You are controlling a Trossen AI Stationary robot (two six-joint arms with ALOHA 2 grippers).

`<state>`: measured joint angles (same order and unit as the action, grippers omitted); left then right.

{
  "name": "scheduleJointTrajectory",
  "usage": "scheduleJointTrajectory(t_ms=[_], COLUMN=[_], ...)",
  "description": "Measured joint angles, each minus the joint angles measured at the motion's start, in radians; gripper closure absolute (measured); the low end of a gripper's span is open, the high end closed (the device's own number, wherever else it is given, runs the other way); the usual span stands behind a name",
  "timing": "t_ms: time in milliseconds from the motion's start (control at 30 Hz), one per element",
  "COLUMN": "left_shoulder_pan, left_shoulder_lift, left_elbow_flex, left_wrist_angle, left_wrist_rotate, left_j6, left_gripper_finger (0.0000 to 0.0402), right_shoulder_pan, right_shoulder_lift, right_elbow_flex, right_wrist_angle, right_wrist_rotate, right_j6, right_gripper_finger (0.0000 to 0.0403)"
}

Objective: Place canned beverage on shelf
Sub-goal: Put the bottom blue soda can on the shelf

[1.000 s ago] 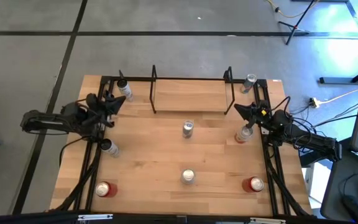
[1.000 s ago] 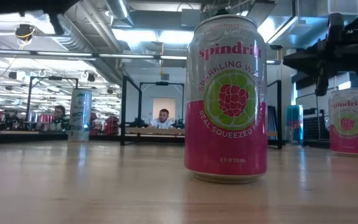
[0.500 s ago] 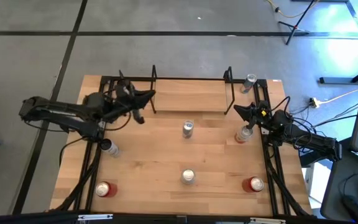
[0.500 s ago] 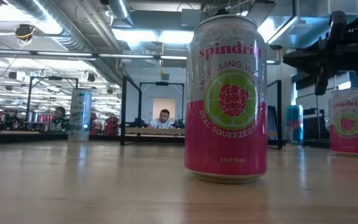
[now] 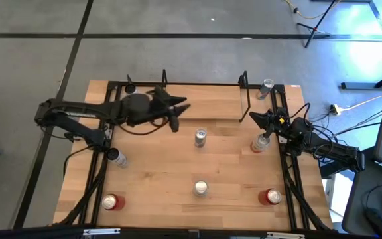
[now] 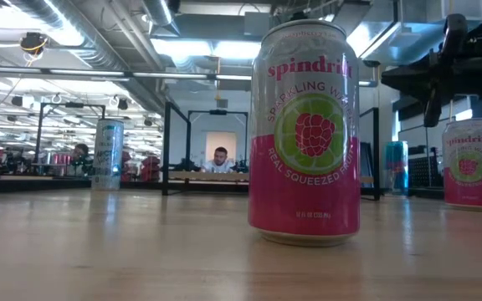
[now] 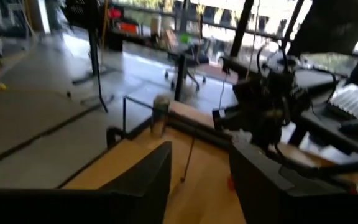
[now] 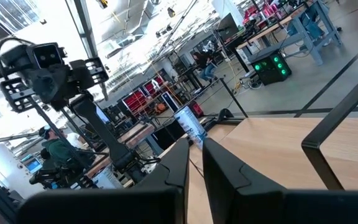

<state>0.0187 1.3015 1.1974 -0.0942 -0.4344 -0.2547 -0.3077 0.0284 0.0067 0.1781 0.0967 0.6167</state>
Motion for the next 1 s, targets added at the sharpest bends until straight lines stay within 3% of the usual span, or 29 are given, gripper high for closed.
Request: scheduleJointTrajectory(t_ms=[100,233,500,667,1000], left_shoulder_pan=[0.045,0.084,0.057,0.032,0.034], left_shoulder_lift=[0.088,0.213,0.360,0.433,0.549], left_elbow_flex=[0.103,0.220,0.261,0.262,0.262], left_wrist_angle=[-0.127,-0.275,-0.299,-0.334,-0.408], left_wrist_rotate=[0.114,0.263,0.287,0.287,0.290], left_j6=[-0.048,-0.092,-0.029,-0.030,-0.085], left_gripper_finger=[0.0193,0.0136,0.0096,0.0095,0.0095], right_shoulder_pan=[0.000,0.000,0.000,0.000,0.000], right_shoulder_lift=[0.000,0.000,0.000,0.000,0.000], right_elbow_flex=[0.000,0.000,0.000,0.000,0.000], right_wrist_angle=[0.000,-0.001,-0.020,-0.066,-0.083], right_wrist_rotate=[0.000,-0.002,-0.029,-0.044,-0.045], right_j6=[0.000,0.000,0.000,0.000,0.000], right_gripper_finger=[0.0341,0.0276,0.0167,0.0147,0.0146])
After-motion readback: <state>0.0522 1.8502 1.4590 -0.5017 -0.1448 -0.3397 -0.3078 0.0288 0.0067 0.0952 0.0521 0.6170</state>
